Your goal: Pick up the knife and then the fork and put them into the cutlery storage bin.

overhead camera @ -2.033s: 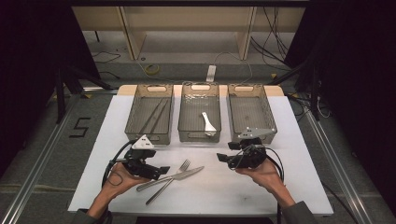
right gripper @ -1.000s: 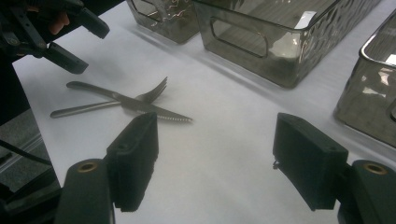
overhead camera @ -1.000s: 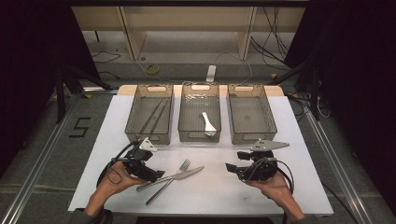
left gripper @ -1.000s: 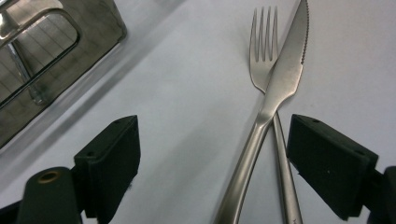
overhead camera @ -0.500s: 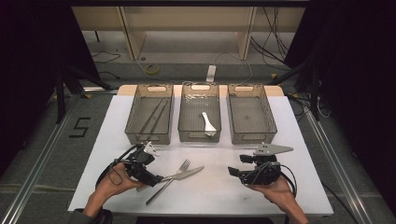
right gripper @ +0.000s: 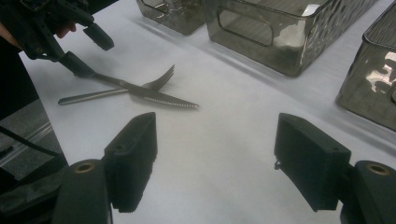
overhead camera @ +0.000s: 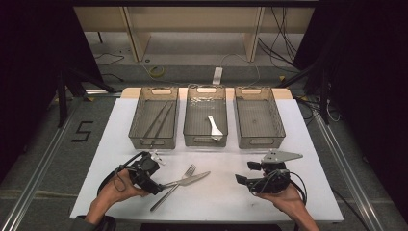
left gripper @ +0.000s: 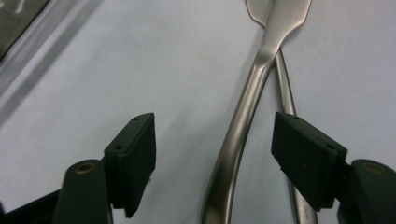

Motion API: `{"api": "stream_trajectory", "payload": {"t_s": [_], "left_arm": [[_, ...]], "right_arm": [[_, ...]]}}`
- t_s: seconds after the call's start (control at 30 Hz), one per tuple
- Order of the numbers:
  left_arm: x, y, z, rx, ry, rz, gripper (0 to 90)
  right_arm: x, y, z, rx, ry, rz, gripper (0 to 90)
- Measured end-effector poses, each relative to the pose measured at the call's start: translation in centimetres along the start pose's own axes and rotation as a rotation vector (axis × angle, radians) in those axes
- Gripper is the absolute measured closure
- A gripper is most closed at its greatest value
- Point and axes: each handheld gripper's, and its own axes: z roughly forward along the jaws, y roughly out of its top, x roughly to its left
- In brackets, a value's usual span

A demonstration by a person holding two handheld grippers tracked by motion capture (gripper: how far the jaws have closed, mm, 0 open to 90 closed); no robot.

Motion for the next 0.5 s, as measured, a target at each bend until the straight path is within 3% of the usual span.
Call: {"api": "stream_trajectory", "payload": {"t_s": [0.5], "left_arm": [[-0.47,-0.4,0.82,0.093,-0.016,0.05,55.5]], "right_arm": [[0.28,-0.05,0.09,0.012,0.004,-0.008,31.0]]}}
